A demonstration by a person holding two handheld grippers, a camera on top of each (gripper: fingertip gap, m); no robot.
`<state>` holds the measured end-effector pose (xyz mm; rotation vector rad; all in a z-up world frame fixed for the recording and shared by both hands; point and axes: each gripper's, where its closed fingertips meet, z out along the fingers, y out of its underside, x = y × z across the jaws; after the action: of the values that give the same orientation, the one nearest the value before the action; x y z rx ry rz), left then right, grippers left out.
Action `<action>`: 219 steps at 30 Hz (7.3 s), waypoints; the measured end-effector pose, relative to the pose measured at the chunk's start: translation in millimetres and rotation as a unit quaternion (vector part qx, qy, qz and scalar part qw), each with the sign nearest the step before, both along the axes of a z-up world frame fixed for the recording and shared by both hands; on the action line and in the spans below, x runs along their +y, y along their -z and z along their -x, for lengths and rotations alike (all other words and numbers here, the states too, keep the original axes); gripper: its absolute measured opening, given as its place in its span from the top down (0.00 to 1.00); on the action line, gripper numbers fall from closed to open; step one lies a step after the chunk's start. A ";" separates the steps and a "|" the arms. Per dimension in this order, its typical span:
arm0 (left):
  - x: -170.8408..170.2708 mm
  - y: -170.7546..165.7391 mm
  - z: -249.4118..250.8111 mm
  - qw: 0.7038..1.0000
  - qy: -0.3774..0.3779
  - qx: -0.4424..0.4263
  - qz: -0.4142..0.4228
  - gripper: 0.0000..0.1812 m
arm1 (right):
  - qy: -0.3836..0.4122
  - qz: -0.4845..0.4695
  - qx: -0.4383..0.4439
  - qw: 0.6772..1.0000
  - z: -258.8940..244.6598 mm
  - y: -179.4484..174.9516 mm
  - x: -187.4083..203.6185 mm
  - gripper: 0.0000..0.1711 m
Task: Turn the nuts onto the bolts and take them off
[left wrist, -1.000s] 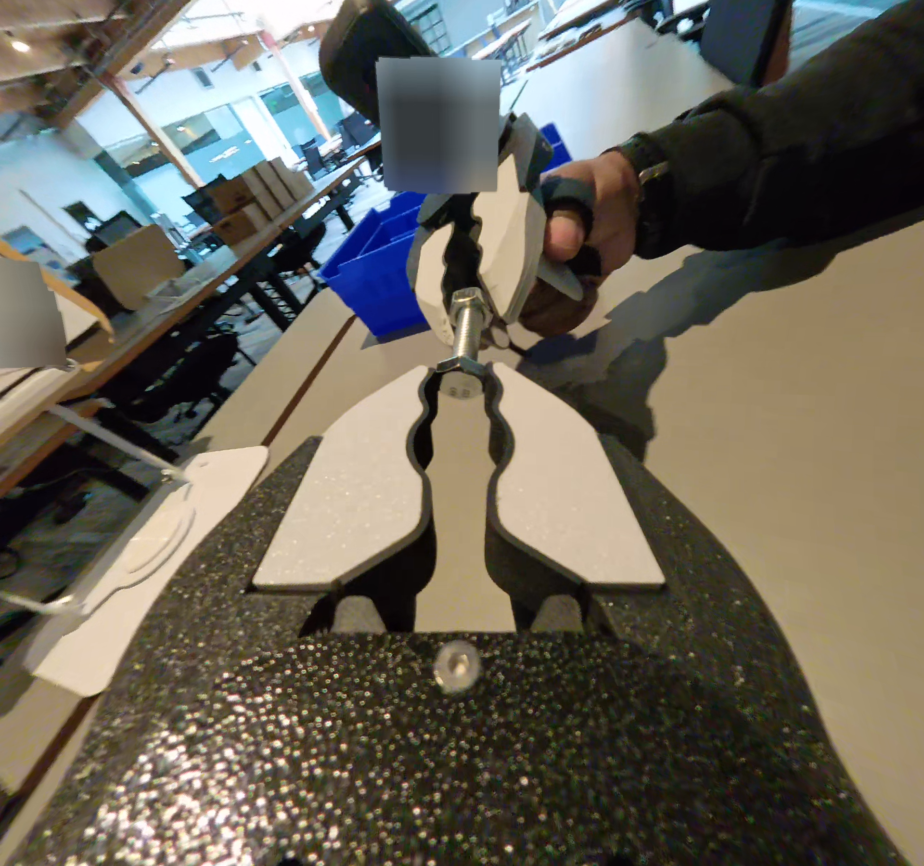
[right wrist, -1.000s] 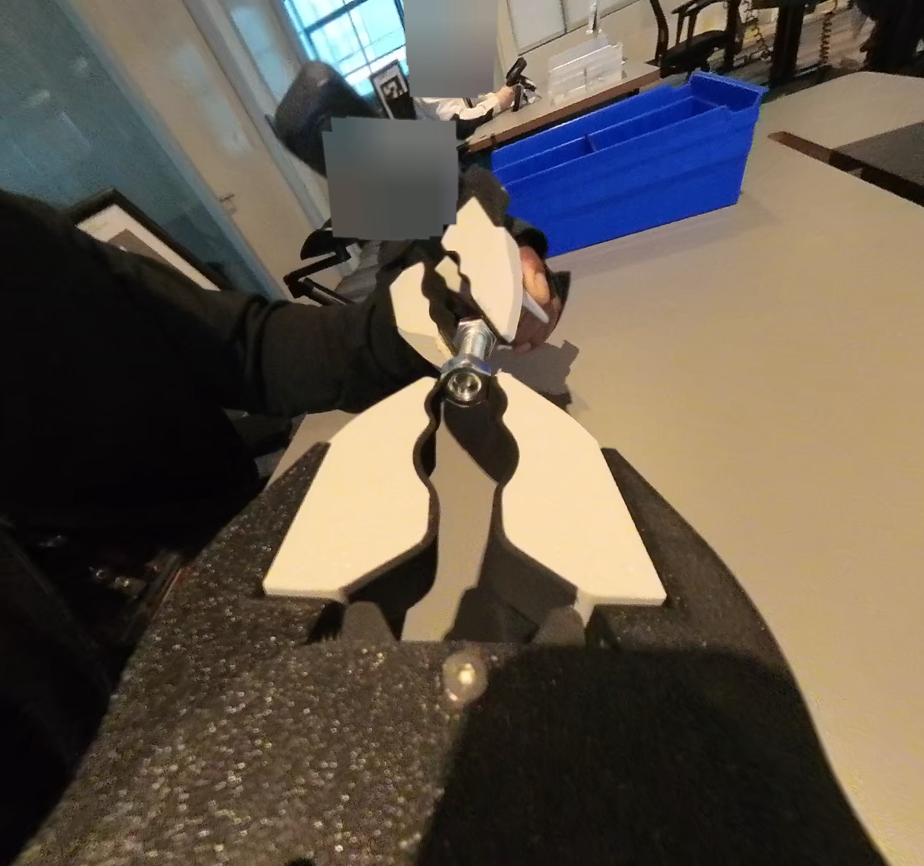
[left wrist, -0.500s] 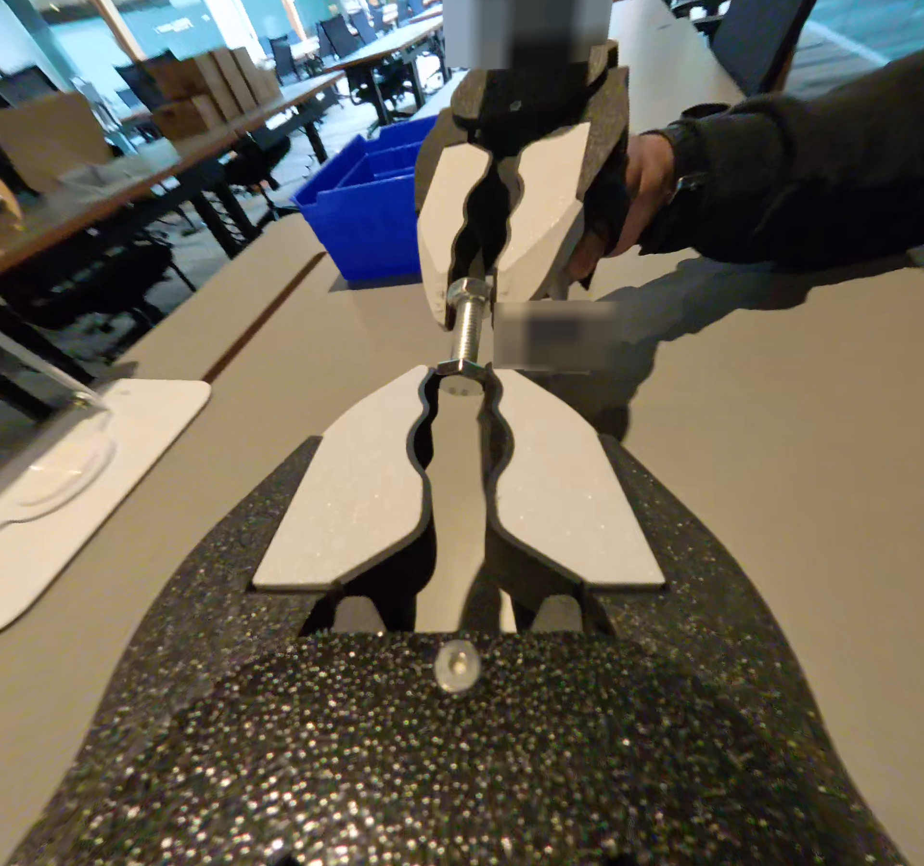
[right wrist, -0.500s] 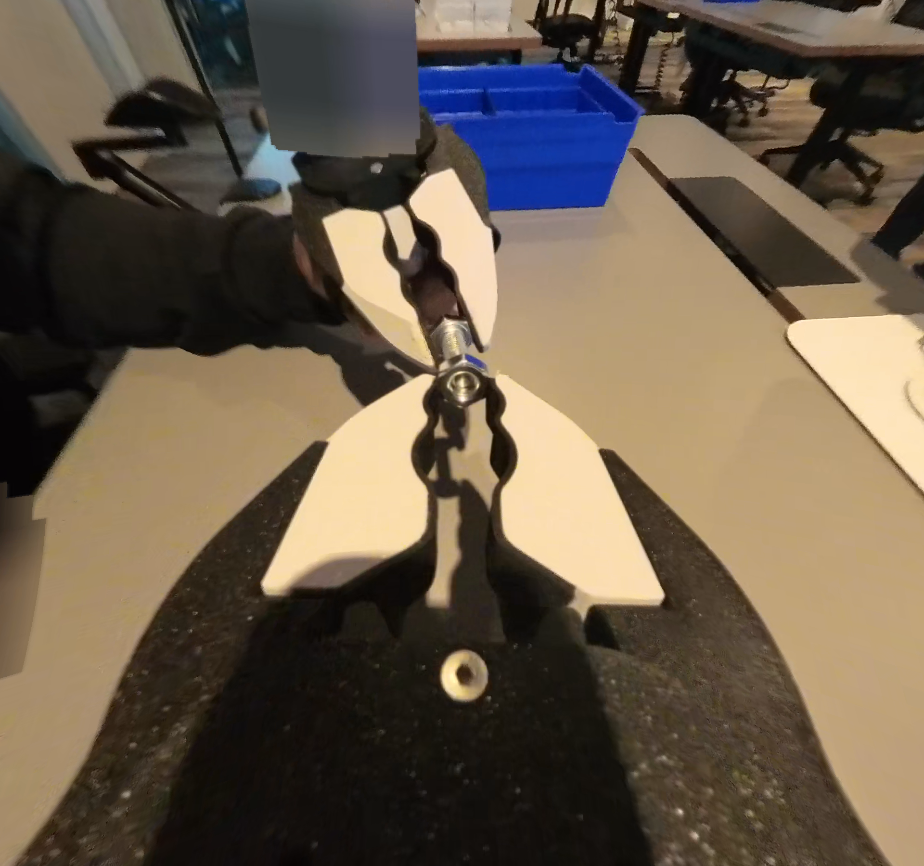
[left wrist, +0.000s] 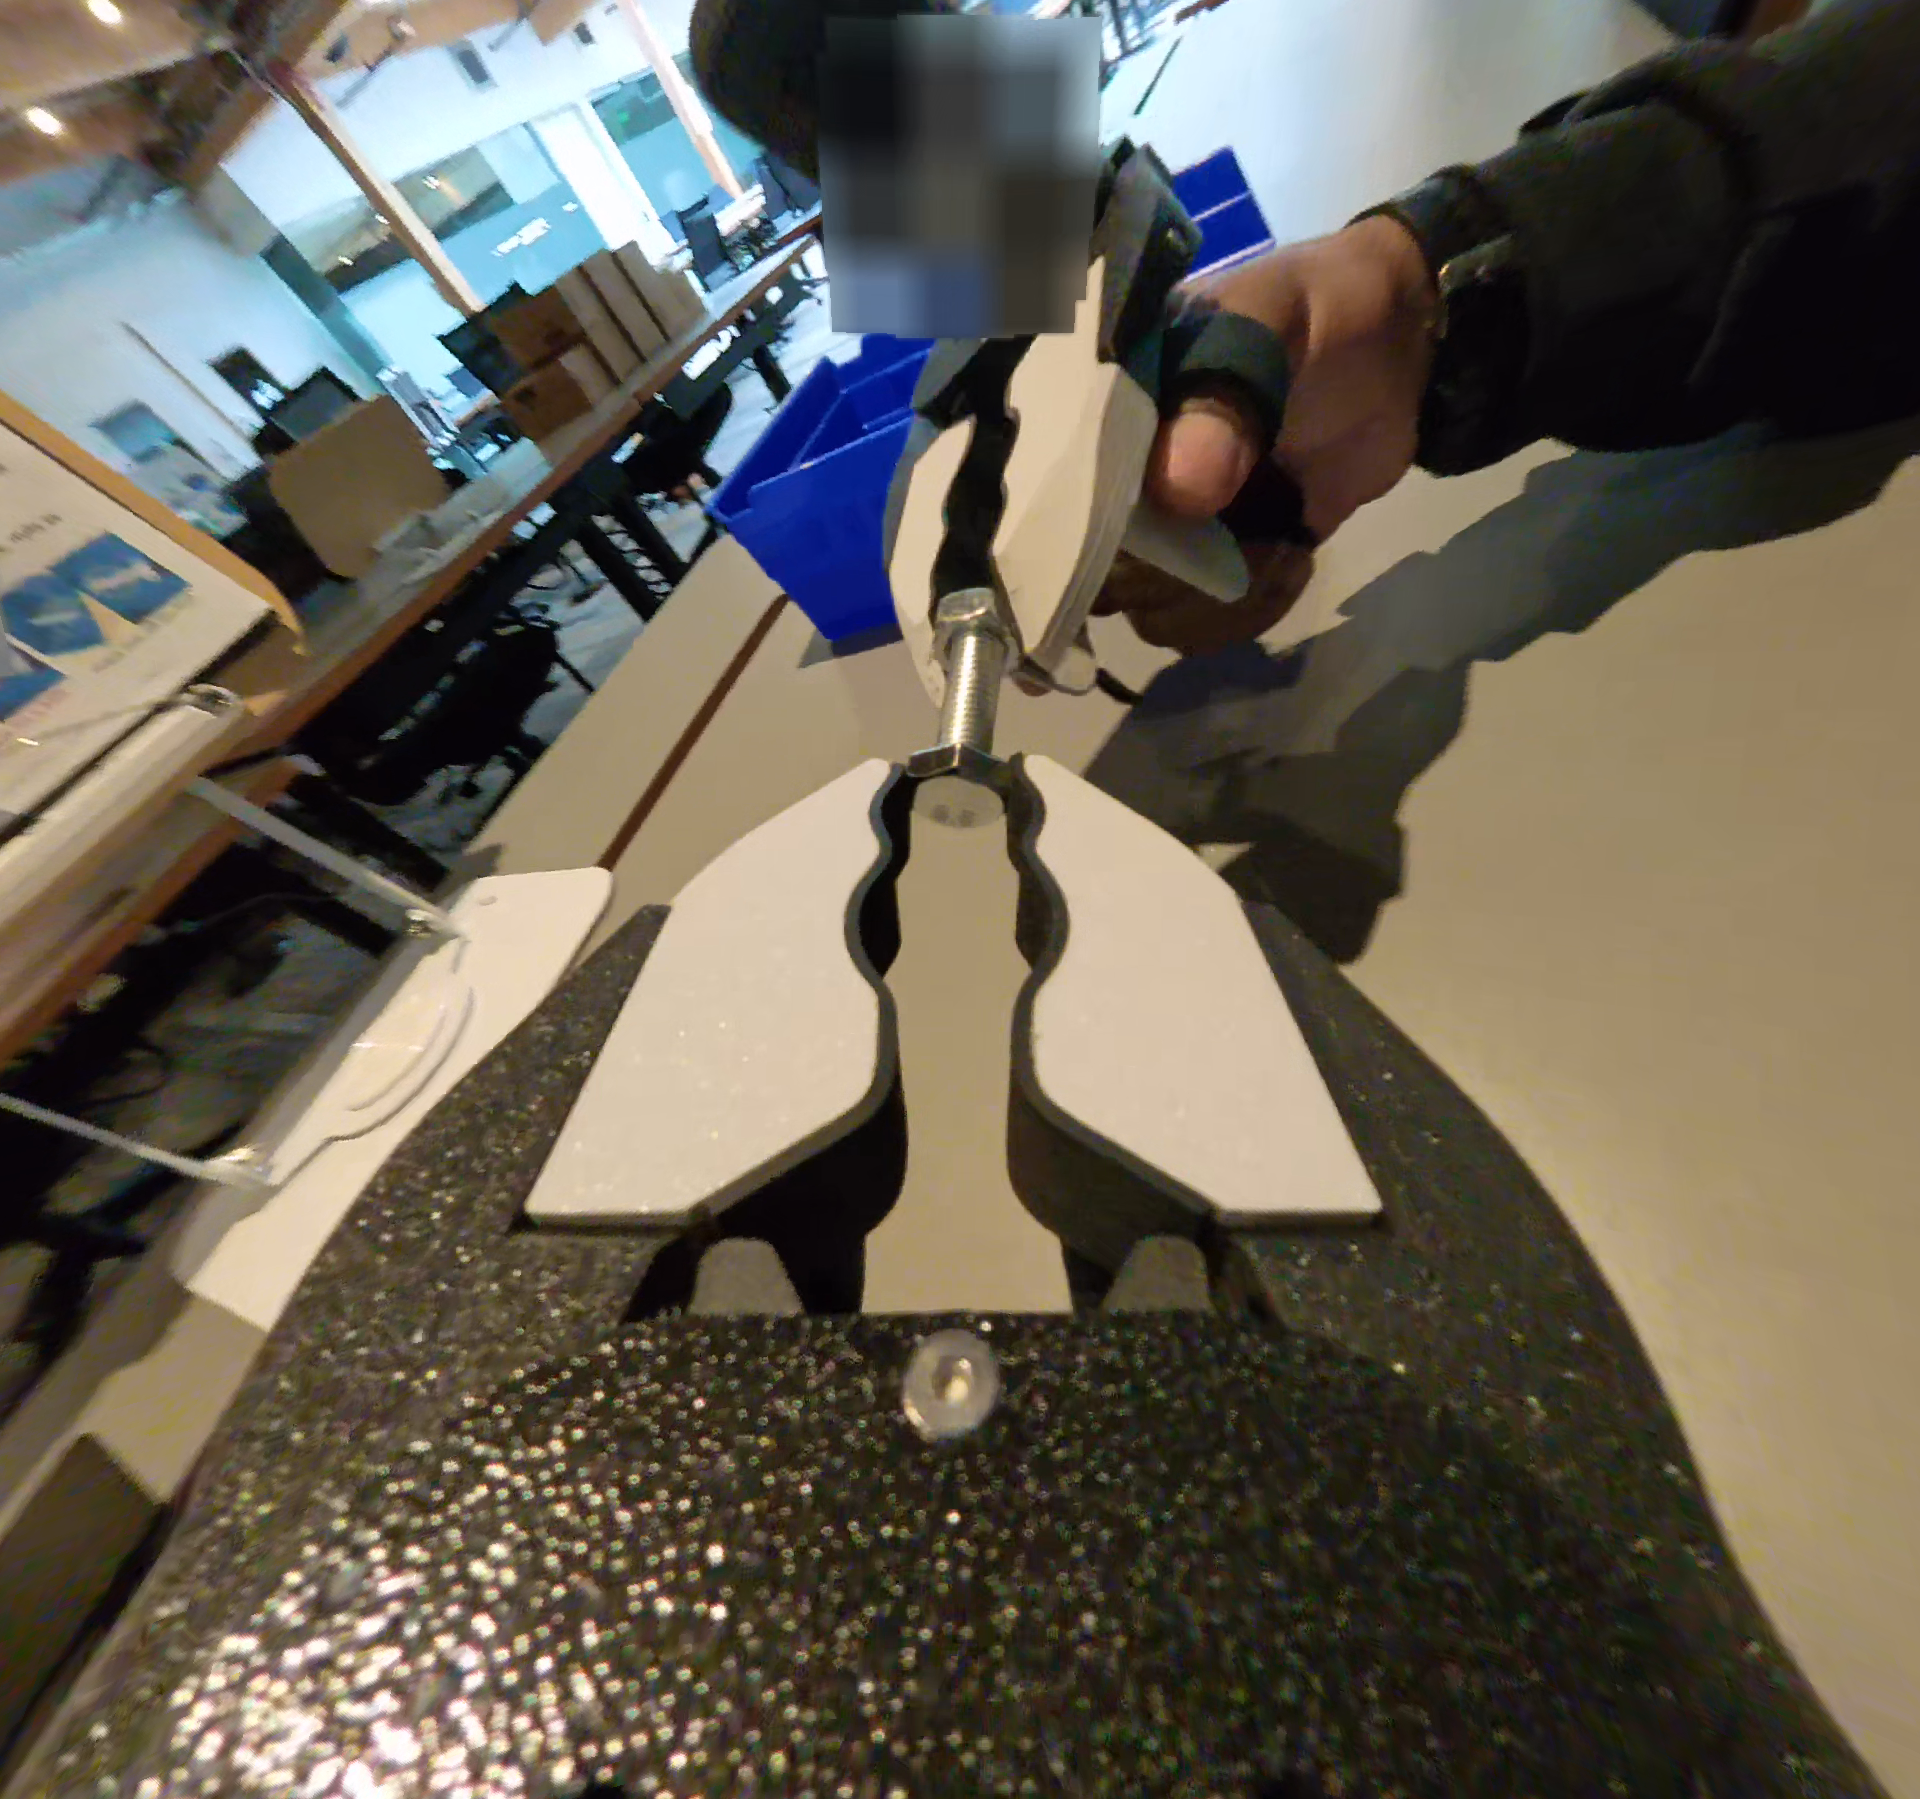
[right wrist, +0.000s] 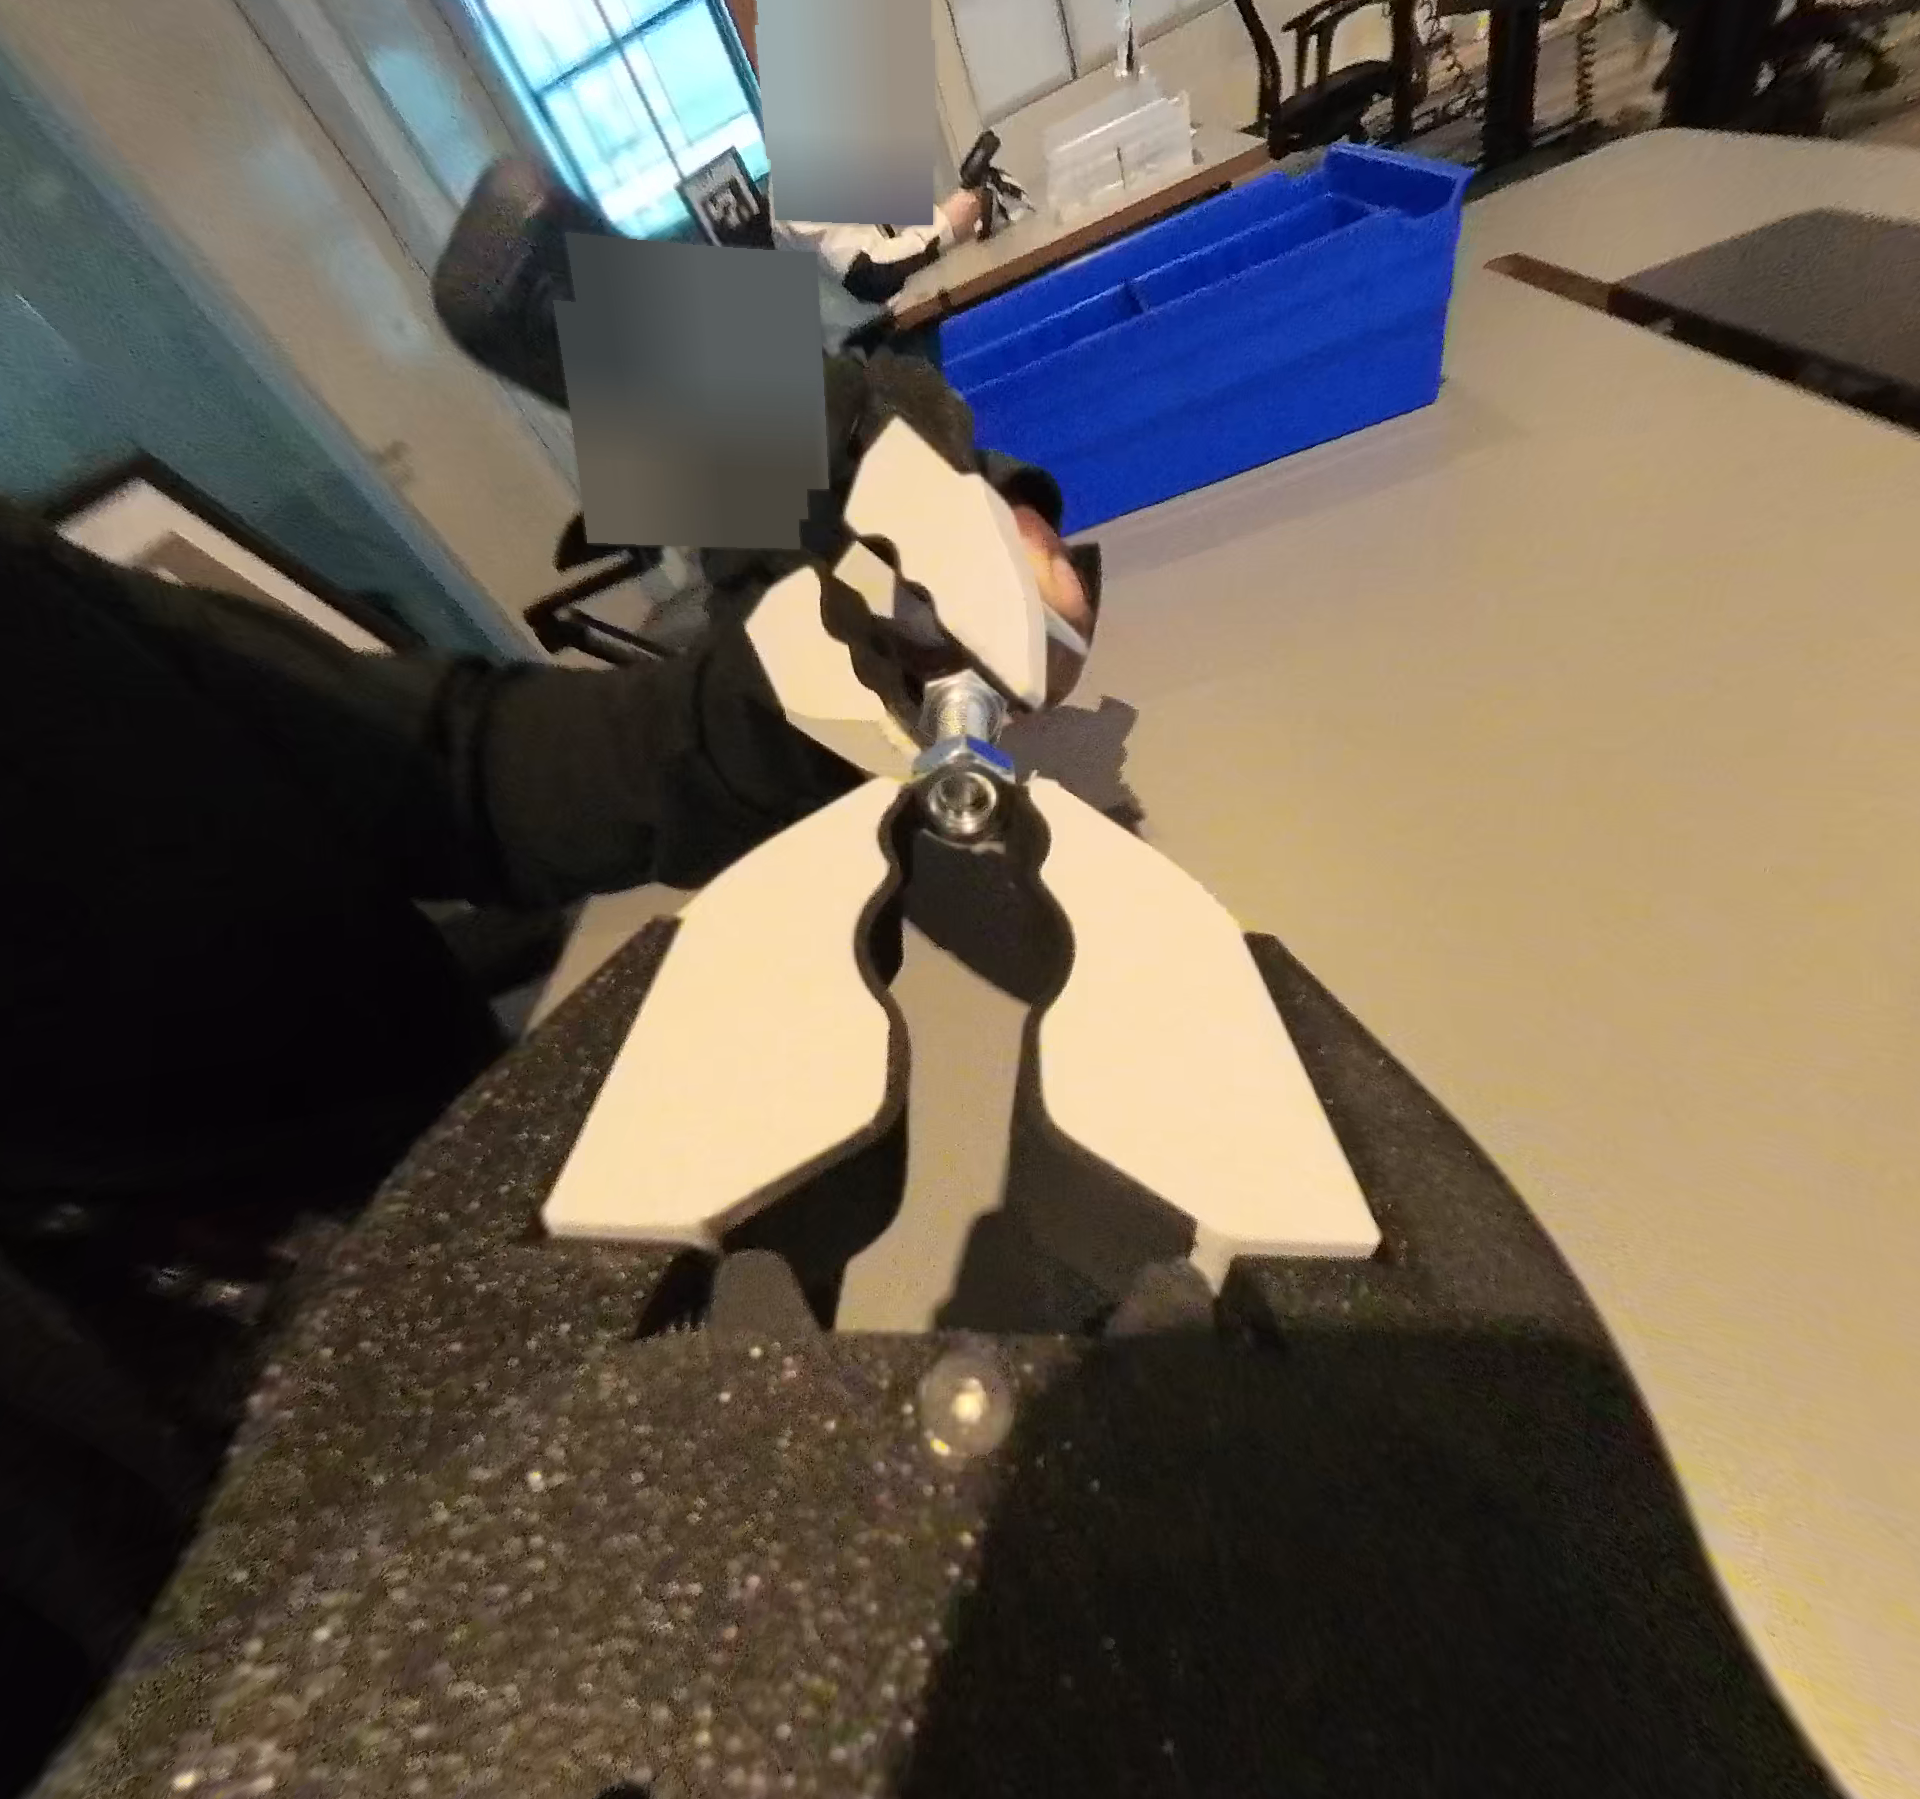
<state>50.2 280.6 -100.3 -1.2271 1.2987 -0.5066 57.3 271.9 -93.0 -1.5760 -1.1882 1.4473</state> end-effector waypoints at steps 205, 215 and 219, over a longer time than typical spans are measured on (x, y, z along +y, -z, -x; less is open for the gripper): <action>8.6 13.7 7.9 0.978 0.042 -0.065 0.196 0.91 | 0.076 -0.159 0.019 0.984 -5.1 7.1 19.9 0.78; 7.9 29.0 0.1 0.991 0.022 -0.001 0.131 0.91 | 0.054 -0.122 -0.009 0.991 1.5 21.1 14.5 0.90; 15.8 28.6 2.2 0.997 -0.045 0.064 -0.015 0.91 | 0.052 0.079 0.043 0.995 1.6 22.4 21.7 0.90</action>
<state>48.0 296.4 -128.8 -1.3042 1.3467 -0.3472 55.7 293.6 -115.4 -1.6383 -0.9473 1.5558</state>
